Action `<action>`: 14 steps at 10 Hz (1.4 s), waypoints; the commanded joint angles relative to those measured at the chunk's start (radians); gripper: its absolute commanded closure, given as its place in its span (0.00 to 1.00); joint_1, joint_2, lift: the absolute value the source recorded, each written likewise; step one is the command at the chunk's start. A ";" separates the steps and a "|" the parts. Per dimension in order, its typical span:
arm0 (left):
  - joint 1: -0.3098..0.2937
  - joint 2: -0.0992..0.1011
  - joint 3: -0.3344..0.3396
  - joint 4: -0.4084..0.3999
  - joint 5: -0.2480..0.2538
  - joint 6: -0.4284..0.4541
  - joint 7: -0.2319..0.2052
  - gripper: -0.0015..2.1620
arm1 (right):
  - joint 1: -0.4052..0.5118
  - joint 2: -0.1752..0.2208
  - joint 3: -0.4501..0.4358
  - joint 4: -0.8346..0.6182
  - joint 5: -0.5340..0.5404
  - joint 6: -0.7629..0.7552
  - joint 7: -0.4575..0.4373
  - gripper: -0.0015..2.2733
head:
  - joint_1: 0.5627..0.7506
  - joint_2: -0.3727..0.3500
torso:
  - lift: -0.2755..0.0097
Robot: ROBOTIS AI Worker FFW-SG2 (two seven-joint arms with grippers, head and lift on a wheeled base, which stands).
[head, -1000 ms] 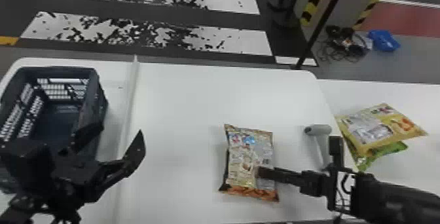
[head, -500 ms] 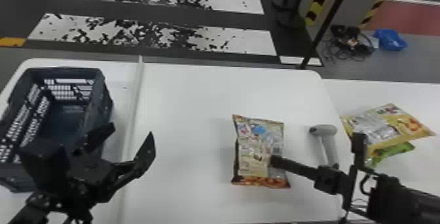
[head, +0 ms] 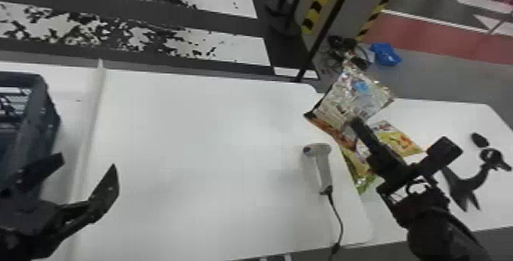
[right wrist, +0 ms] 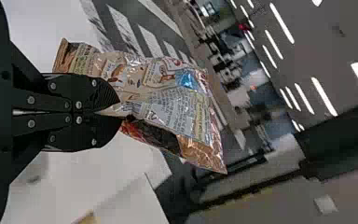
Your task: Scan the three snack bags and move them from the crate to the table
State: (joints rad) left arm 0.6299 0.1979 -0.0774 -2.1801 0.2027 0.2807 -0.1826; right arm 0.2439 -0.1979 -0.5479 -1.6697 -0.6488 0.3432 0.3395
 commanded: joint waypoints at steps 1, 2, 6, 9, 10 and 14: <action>-0.004 -0.003 -0.012 0.003 -0.009 0.016 0.000 0.02 | -0.098 -0.006 0.002 0.130 -0.029 -0.212 -0.137 0.97 | 0.70 0.03 | 0.75; -0.004 -0.003 -0.018 0.002 -0.017 0.016 0.003 0.02 | -0.166 -0.025 0.019 0.228 -0.029 -0.304 -0.254 0.97 | 0.70 0.03 | 0.75; 0.005 0.003 -0.008 -0.004 -0.016 -0.002 0.003 0.02 | -0.365 -0.144 0.178 0.574 0.084 -0.356 -0.501 0.97 | 0.70 0.03 | 0.75; 0.005 0.006 -0.018 0.003 -0.016 -0.005 -0.003 0.02 | -0.483 -0.150 0.263 0.729 0.187 -0.365 -0.499 0.97 | 0.70 0.03 | 0.75; 0.013 0.008 -0.018 -0.001 -0.016 -0.021 -0.003 0.02 | -0.508 -0.152 0.286 0.755 0.224 -0.362 -0.528 0.93 | 0.70 0.03 | 0.75; 0.034 0.011 -0.018 -0.010 -0.014 -0.064 -0.006 0.02 | -0.538 -0.172 0.339 0.791 0.288 -0.181 -0.562 0.93 | 0.70 0.03 | 0.75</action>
State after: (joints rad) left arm 0.6630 0.2083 -0.0928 -2.1891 0.1887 0.2200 -0.1887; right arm -0.2937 -0.3687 -0.2154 -0.8815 -0.3674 0.1446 -0.2224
